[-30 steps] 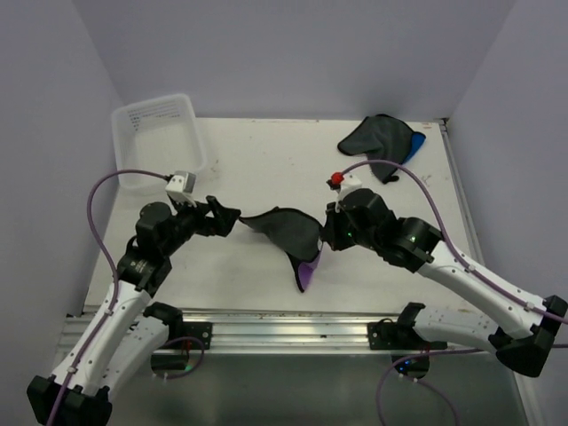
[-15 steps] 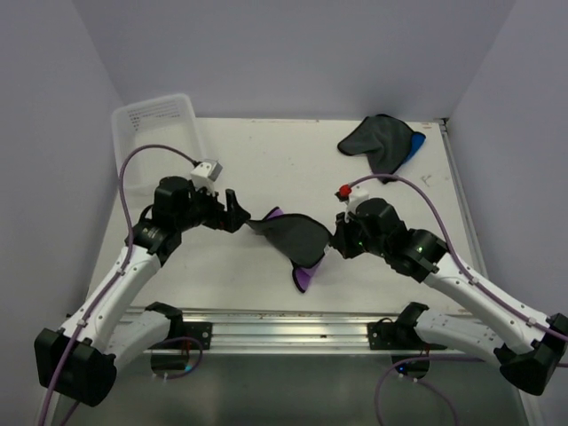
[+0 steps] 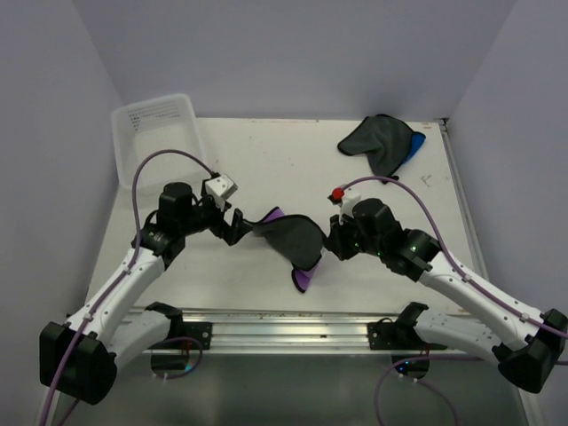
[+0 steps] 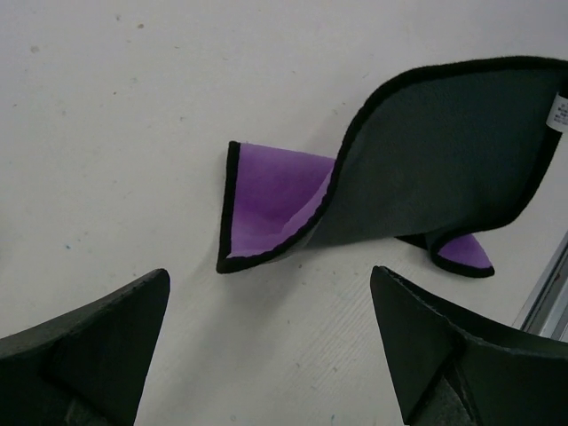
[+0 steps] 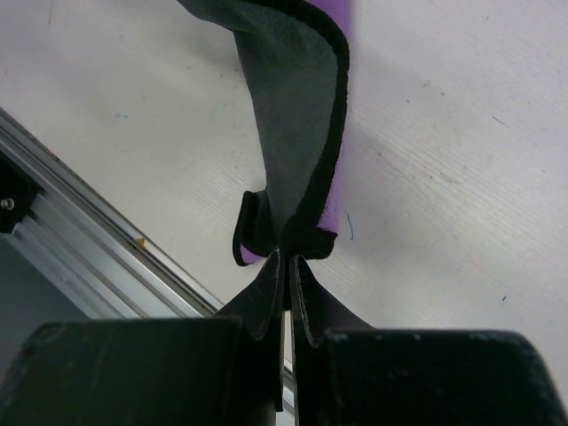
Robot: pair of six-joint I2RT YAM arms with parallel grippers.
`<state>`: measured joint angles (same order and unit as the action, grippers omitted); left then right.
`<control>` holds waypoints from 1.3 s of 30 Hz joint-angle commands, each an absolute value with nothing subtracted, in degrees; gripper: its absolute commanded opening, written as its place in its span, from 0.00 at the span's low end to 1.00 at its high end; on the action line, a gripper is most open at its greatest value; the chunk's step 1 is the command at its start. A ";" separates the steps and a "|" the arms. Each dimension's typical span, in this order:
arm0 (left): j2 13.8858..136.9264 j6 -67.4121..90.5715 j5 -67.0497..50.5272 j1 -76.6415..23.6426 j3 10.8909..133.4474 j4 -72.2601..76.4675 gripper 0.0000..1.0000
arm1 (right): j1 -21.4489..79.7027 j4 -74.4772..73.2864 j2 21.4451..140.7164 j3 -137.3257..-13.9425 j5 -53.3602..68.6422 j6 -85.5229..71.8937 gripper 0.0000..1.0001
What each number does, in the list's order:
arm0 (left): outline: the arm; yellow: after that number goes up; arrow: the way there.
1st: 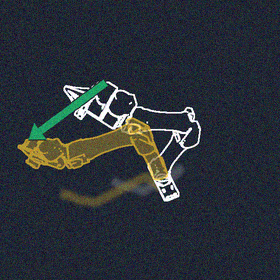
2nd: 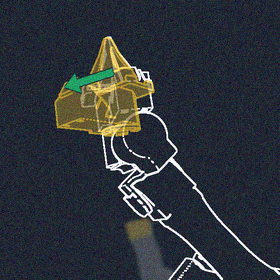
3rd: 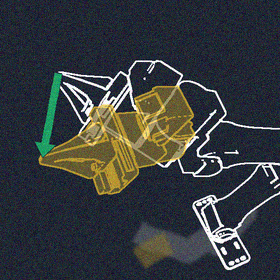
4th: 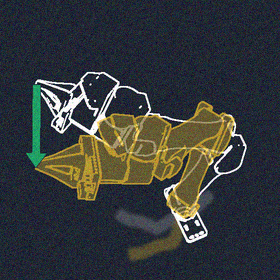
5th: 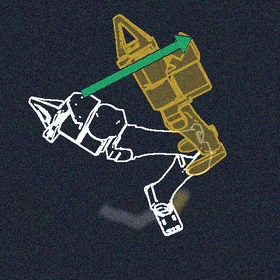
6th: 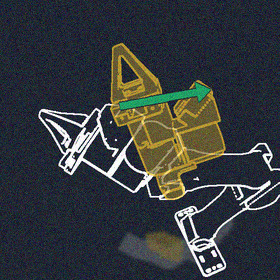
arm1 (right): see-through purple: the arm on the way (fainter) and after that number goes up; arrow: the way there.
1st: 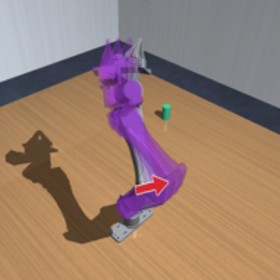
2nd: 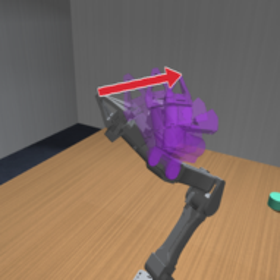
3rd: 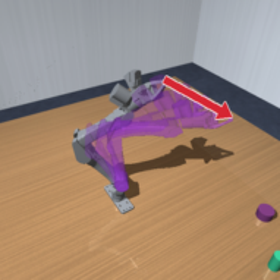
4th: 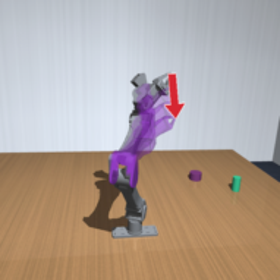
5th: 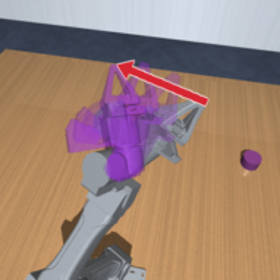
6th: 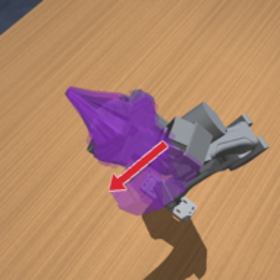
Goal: Roll the towels
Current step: Move the towel to the center of the board
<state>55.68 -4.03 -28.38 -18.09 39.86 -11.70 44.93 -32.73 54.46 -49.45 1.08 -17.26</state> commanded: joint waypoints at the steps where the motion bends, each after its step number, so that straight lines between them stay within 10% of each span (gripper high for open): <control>1: 55.54 -11.15 -35.77 -18.37 39.37 -5.53 1.00 | 44.39 -30.15 55.28 -49.40 2.90 -16.08 0.00; 24: 68.82 -24.53 -31.56 -20.65 39.48 -3.63 0.87 | 44.03 -28.39 56.42 -48.43 4.31 -15.82 0.00; 32: 73.47 -25.22 -29.71 -20.74 42.01 -3.95 0.30 | 43.77 -28.04 56.61 -47.99 4.92 -15.91 0.00; 39: 72.34 -23.74 -27.43 -20.65 41.66 -1.33 0.22 | 43.86 -27.95 55.99 -47.90 5.97 -15.73 0.00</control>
